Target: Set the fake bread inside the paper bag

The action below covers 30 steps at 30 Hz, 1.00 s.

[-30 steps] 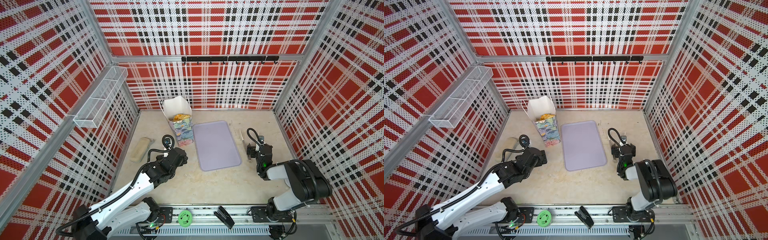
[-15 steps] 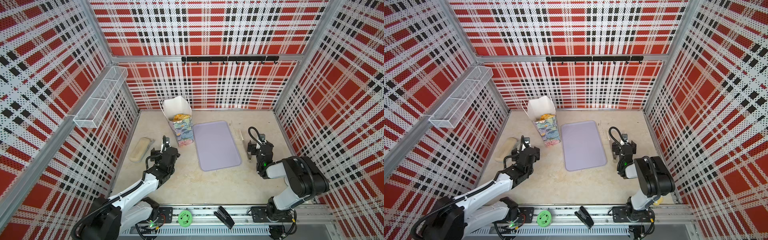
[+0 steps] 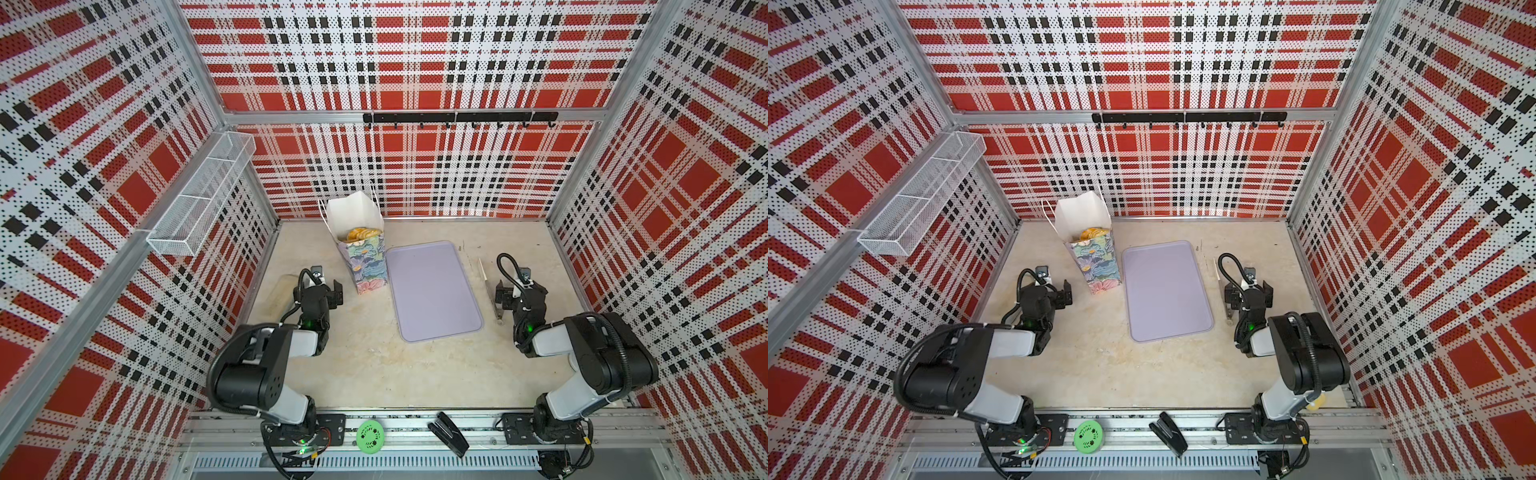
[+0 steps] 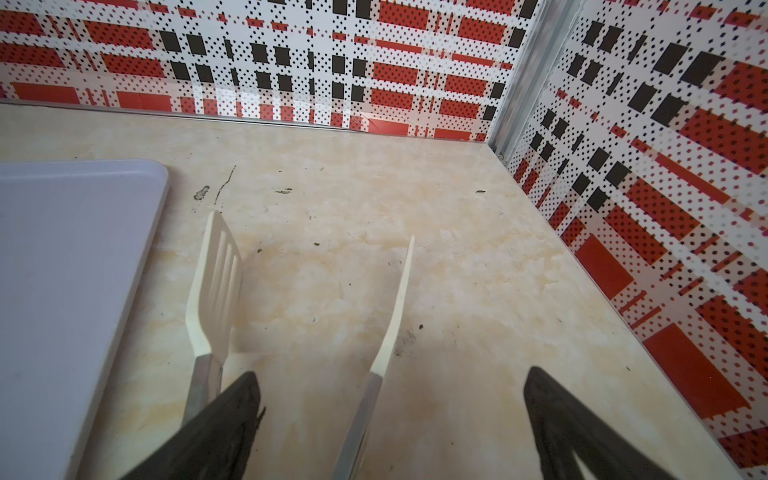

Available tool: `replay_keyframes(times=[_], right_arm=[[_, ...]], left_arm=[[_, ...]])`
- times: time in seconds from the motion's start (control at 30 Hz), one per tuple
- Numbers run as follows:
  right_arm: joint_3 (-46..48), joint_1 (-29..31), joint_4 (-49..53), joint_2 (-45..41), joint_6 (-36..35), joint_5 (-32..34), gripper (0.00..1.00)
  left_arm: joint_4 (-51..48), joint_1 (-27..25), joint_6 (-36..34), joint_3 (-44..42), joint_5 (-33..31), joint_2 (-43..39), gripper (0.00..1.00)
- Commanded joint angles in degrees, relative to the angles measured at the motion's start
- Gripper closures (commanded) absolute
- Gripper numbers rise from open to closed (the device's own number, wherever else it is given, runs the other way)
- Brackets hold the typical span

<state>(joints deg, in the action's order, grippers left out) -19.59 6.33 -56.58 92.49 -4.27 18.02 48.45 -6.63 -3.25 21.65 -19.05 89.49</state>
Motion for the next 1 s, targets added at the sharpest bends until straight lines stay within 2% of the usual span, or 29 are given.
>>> replay_keyframes(times=[0.0,0.07,0.17,0.97], right_arm=[[-1.5,-0.5,-1.6,-0.8,0.4,-0.9,0.00],[-2.2,-1.4,0.1,-0.9,1.3,-2.2,0.00],[-2.6,-2.9,1.6,-1.2,2.4,-4.5,0.00],[-2.6,-2.9,1.6,-1.3,2.4,-4.6,0.00]], left_arm=[[8.2,-0.1,1.3,-2.7,-0.4,-1.7,0.01],[11.4,0.2,1.1,-1.7,0.2,0.8,0.01],[7.0,0.1,1.2,0.2,-0.2,0.6,0.00],[8.4,0.1,1.0,0.1,-0.3,1.0,0.01]])
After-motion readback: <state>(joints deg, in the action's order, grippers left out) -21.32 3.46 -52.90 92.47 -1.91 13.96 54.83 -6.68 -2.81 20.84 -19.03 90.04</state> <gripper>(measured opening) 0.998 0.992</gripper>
